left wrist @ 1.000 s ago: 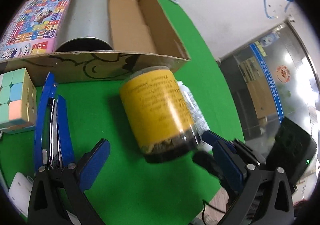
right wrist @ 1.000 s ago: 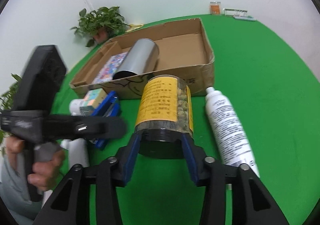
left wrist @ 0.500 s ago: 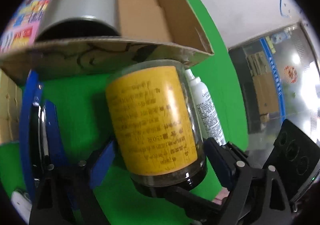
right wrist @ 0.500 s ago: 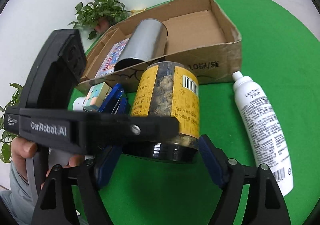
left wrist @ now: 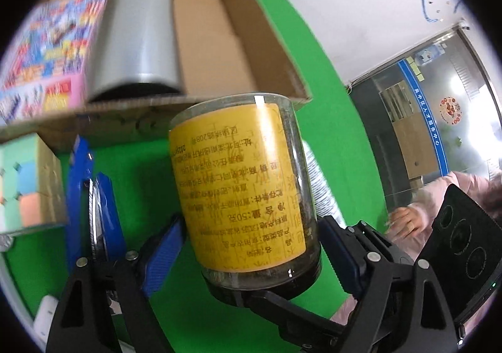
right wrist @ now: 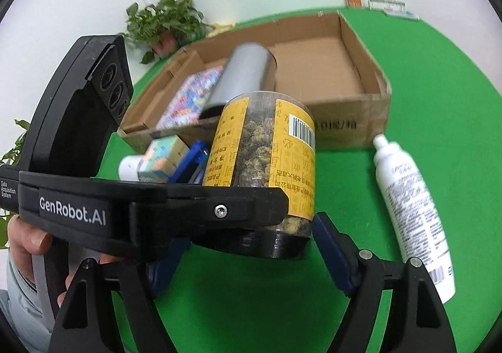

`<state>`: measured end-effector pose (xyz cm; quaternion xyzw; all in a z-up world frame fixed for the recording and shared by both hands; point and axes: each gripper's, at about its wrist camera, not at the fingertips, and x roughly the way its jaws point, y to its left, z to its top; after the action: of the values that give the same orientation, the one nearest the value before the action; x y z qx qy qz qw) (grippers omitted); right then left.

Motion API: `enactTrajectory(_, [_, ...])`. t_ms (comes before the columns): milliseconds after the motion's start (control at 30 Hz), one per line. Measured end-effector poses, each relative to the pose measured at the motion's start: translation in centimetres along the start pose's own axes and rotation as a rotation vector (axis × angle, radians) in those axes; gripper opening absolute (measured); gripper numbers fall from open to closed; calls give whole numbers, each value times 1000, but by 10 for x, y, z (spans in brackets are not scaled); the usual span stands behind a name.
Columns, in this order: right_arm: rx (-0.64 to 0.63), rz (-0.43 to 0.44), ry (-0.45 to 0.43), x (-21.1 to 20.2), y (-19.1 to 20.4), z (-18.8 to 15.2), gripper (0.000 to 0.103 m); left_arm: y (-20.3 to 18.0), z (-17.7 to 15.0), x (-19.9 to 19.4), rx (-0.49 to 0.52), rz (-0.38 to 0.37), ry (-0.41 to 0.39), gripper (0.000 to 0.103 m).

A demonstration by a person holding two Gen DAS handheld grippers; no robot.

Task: Organize rigid objects
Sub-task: 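Grasp the yellow-labelled canister with the left tool and lift it, then carry the canister into the box beside the silver cylinder and release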

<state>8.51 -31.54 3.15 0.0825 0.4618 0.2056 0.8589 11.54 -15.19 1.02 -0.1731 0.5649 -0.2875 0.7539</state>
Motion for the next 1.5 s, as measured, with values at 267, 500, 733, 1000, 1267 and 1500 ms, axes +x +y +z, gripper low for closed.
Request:
enactTrajectory(267, [-60,-12,-102,-37,18,23,77,-19,11,-33,74,-4,-92,86])
enactTrajectory(500, [-77,-19,-130,-46,22,36,77,-11,26,-39,91,-10,-107,86])
enactTrajectory(733, [-87,-23,-134,-44,19,42,77,-4,47,-40,89,-13,-114,86])
enactTrajectory(1000, [-85,-18,-117,-31,10,77,77,-7,80,-34,74,-7,-114,86])
enactTrajectory(1267, [-90,-4,-75,-6,-1,118,77,7,111,-27,39,0,-96,86])
enactTrajectory(1500, [-69,20,-20,29,-12,140,77,23,128,-9,-4,26,-47,86])
